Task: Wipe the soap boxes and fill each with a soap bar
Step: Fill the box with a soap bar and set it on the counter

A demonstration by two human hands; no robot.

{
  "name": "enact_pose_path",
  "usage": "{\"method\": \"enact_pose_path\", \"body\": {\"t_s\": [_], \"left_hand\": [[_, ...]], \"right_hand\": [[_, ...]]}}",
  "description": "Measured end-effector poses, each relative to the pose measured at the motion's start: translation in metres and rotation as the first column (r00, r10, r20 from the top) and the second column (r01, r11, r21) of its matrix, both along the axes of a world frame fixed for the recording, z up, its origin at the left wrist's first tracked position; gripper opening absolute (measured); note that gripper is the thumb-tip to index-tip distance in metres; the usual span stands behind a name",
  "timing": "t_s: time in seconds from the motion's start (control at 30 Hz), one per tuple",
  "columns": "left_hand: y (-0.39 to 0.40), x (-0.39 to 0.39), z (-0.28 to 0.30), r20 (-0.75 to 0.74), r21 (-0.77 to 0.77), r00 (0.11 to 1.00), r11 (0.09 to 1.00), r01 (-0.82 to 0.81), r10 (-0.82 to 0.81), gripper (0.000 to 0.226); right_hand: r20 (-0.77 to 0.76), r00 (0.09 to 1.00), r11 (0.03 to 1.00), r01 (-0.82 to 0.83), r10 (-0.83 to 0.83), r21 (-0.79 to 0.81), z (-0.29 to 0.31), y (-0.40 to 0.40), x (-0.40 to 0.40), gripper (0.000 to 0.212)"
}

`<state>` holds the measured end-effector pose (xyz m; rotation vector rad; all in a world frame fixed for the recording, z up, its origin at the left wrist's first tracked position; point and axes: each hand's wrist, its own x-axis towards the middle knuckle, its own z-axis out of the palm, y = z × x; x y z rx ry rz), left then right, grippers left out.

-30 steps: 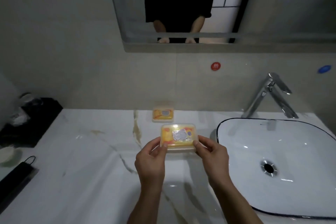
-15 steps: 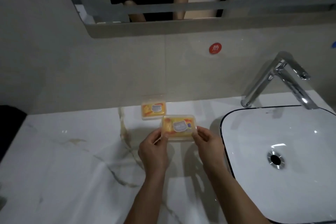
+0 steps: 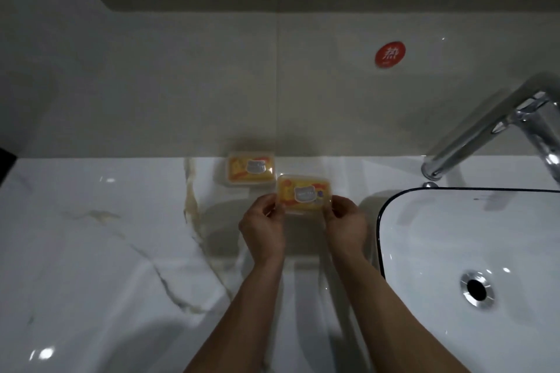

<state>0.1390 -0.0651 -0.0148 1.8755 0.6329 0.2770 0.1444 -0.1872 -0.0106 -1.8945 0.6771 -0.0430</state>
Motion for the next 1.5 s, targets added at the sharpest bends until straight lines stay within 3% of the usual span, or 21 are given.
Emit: {"method": "enact_pose_path", "body": {"t_s": [0.43, 0.57, 0.77, 1.3, 1.5], "left_hand": [[-0.002, 0.009, -0.022, 0.063, 0.051, 0.992, 0.993, 0.108, -0.111, 0.023], [0.003, 0.005, -0.022, -0.014, -0.002, 0.974, 0.975, 0.224, -0.224, 0.041], [0.0, -0.007, -0.017, -0.098, 0.113, 0.967, 0.963, 0.245, -0.234, 0.048], [-0.005, 0.021, -0.02, -0.079, -0.181, 0.972, 0.962, 0.204, -0.221, 0.052], [-0.008, 0.037, -0.024, -0.082, -0.105, 0.962, 0.962, 0.25, -0.259, 0.057]], "right_hand": [[-0.075, 0.997, 0.997, -0.01, 0.004, -0.08, -0.025, 0.0, 0.026, 0.016], [-0.076, 0.997, 0.996, -0.022, 0.016, -0.087, -0.023, 0.001, 0.022, 0.024], [-0.019, 1.0, 1.0, 0.009, -0.009, -0.008, -0.018, 0.009, 0.01, 0.036], [-0.038, 0.991, 0.992, -0.127, 0.126, -0.019, -0.021, 0.007, 0.043, 0.04], [-0.098, 0.973, 0.975, -0.216, 0.21, -0.057, -0.019, 0.008, 0.063, 0.05]]}}
